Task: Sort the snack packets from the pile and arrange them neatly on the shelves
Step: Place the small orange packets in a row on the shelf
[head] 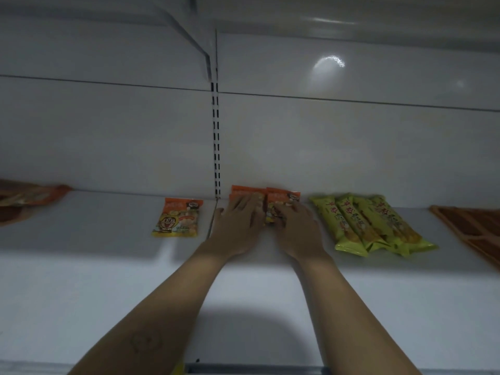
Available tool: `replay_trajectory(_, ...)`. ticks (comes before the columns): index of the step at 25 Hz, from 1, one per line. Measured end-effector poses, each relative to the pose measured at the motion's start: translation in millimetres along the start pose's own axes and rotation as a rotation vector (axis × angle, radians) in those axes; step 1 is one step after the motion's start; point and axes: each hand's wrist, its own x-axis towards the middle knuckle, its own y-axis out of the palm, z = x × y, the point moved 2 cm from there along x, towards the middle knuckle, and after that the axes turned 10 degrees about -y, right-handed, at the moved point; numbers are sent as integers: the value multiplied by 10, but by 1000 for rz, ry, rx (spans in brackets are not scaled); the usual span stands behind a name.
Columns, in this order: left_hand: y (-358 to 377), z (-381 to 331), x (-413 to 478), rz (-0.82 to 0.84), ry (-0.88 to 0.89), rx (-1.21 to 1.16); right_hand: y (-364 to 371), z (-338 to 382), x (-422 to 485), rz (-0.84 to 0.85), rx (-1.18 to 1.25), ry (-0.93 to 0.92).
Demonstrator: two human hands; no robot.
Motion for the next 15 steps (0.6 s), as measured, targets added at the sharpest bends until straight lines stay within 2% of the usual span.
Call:
replay_trajectory(2,-100,71,-102,7,-28,73,-12,8,-1,6,-28,-1)
replay_trajectory(6,-567,434,-288,-106,-129,263,-54,110,29,-3,-69,-39)
replay_trajectory(9,-662,914,-504,-16,-302,212,-61,236,8,-46,-53,-95)
replay_trajectory(11,-593,1088,-643,36,-328,174,-43,271,23,-66,-41,-110)
replay_trajectory(15,-594,887,-941,-134,-277,249,-56,263,2,-104,-35,-152)
